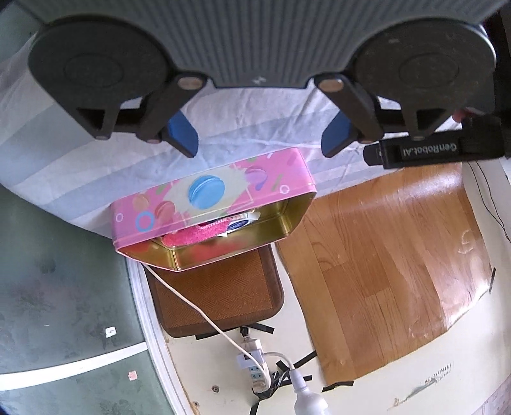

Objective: Organize soft objects

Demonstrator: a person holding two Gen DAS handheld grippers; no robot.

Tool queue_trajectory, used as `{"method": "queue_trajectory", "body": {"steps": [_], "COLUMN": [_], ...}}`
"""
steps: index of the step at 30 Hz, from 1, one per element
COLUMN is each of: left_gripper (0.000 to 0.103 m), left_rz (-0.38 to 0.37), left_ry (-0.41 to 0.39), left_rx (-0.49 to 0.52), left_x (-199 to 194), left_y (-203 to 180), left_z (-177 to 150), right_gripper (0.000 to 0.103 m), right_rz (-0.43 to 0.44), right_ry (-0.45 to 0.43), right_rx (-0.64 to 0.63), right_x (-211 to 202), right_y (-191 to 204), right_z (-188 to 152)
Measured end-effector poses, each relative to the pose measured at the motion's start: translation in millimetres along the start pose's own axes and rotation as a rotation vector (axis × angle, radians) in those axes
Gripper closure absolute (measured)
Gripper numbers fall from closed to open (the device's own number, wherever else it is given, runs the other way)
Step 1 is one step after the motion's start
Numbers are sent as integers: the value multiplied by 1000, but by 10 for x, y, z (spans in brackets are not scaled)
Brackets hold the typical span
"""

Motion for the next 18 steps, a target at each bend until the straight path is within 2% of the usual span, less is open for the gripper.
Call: {"method": "queue_trajectory", "body": {"steps": [4, 9, 18], "left_gripper": [0, 0, 0], "left_rz": [8, -29, -22], "left_ry": [-22, -20, -45], "left_rx": [48, 56, 107], "left_x": [-116, -255, -550], "left_y": [-64, -137, -306], "left_z": [3, -15, -53], "right_gripper": [16, 16, 16], "right_rz": [4, 10, 18], "right_ry": [-2, -6, -36], "right_rx": [19, 38, 64], "right_x": [-80, -191, -463], "right_y": [-9, -21, -77], "right_z": [4, 7, 37]}}
Point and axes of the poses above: each gripper's, at about its wrist camera, not at the fingertips, and x roughly the way its jaws point, y to its left, z to its top, the point moved 3 cm from there along x, roughly the way its jaws point, and after that the axes turned 14 degrees about -y, right-handed, at the moved point
